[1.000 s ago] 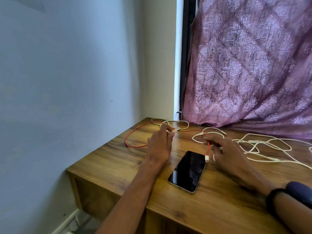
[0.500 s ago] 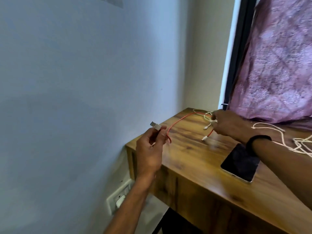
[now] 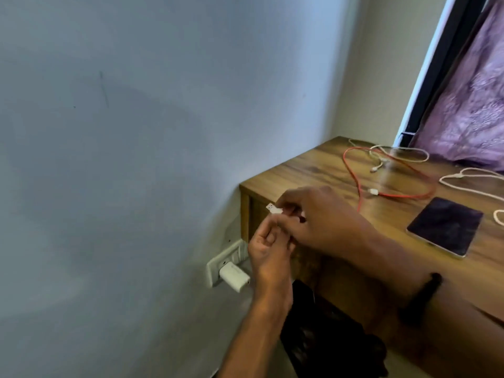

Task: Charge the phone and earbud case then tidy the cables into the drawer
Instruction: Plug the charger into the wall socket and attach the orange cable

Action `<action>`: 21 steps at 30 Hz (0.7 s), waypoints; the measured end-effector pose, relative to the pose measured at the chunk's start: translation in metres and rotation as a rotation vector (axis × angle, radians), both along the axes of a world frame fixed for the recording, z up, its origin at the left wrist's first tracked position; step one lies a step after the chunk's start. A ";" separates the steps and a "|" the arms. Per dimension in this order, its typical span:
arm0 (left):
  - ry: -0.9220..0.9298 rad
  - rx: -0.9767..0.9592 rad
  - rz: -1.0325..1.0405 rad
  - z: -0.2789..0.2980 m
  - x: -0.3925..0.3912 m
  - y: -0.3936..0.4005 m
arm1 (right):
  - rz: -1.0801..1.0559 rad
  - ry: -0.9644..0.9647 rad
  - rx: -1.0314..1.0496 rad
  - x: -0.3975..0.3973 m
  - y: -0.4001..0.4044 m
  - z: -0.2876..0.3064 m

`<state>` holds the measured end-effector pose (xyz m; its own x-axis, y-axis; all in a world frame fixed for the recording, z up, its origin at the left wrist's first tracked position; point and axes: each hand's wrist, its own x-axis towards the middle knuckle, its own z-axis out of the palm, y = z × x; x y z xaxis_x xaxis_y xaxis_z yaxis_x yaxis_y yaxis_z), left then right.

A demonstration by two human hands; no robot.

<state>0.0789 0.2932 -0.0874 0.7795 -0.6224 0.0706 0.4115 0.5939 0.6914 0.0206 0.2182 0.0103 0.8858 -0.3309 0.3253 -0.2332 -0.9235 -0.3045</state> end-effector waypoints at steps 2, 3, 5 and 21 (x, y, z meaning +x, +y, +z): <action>0.002 0.028 0.044 -0.018 -0.005 0.011 | -0.048 0.079 -0.134 0.008 0.015 -0.022; -0.003 0.069 0.061 -0.029 -0.006 0.014 | -0.075 0.090 -0.219 0.008 0.022 -0.033; 0.020 0.163 0.044 -0.043 -0.009 0.021 | -0.070 0.061 -0.340 0.007 0.035 -0.050; 0.597 0.532 0.095 -0.161 0.047 0.037 | -0.091 0.312 -0.126 0.032 0.025 -0.203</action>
<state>0.1259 0.3299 -0.2485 0.6433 -0.3841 -0.6623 0.7653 0.2980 0.5705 0.0524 0.2430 -0.1930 0.9178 -0.3876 0.0864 -0.3802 -0.9205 -0.0907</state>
